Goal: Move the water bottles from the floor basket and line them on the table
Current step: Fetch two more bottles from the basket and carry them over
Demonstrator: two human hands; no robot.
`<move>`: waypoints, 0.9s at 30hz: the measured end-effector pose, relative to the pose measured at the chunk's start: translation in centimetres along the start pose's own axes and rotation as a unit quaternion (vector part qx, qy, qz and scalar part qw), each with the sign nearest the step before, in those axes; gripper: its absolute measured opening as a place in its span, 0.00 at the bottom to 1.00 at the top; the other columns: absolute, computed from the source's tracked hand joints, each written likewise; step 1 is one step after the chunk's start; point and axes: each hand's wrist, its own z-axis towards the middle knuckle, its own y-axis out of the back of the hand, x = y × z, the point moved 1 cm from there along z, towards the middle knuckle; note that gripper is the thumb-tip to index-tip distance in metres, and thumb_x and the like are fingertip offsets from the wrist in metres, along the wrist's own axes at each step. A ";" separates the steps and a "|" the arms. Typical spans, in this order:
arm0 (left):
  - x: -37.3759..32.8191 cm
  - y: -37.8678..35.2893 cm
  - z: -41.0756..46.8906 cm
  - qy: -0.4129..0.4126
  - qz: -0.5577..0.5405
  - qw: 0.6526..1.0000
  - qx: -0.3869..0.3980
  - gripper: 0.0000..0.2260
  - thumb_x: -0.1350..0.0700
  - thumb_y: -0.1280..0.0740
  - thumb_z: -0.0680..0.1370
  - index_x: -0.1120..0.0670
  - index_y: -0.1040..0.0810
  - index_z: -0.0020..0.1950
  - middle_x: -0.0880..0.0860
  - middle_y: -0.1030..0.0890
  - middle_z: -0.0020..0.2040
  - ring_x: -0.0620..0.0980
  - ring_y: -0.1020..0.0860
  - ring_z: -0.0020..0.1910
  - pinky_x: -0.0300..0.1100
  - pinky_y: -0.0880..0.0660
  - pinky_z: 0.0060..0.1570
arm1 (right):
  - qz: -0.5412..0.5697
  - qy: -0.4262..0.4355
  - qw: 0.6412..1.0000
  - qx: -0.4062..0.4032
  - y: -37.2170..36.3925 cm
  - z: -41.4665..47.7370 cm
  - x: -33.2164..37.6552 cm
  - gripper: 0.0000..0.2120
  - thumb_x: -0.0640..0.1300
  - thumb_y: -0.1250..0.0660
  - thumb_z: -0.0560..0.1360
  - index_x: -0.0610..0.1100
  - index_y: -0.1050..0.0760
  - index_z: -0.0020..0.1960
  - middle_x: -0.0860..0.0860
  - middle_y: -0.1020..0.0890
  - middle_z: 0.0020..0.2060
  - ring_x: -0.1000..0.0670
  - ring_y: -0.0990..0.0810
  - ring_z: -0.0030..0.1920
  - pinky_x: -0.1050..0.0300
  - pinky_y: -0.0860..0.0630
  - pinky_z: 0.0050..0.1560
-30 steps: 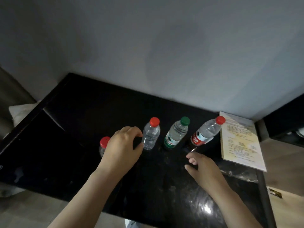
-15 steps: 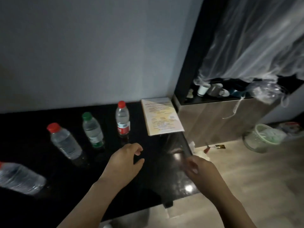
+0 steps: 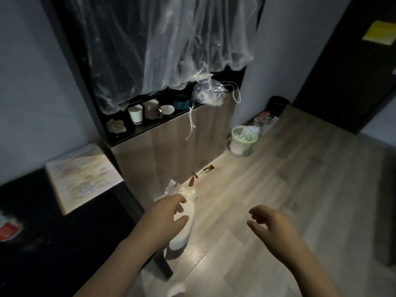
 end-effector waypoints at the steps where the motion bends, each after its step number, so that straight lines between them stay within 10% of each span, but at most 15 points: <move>1: -1.1 -0.8 1.6 -0.014 0.004 1.000 0.011 0.16 0.49 0.32 0.74 0.44 0.28 0.62 0.42 0.22 0.52 0.41 0.24 0.51 0.36 0.26 0.52 | 0.003 -0.015 1.000 -0.008 0.8 0.6 -1.4 0.11 0.49 0.32 0.74 0.50 0.23 0.56 0.57 0.19 0.47 0.59 0.21 0.48 0.58 0.23 0.53; 27: -28.5 -14.6 50.8 -0.166 0.076 0.973 0.140 0.14 0.48 0.34 0.75 0.46 0.26 0.60 0.42 0.22 0.50 0.40 0.23 0.49 0.36 0.27 0.50 | 0.036 -0.192 0.977 -0.086 23.9 35.2 -26.8 0.12 0.49 0.33 0.74 0.50 0.23 0.58 0.57 0.19 0.50 0.58 0.21 0.51 0.63 0.26 0.52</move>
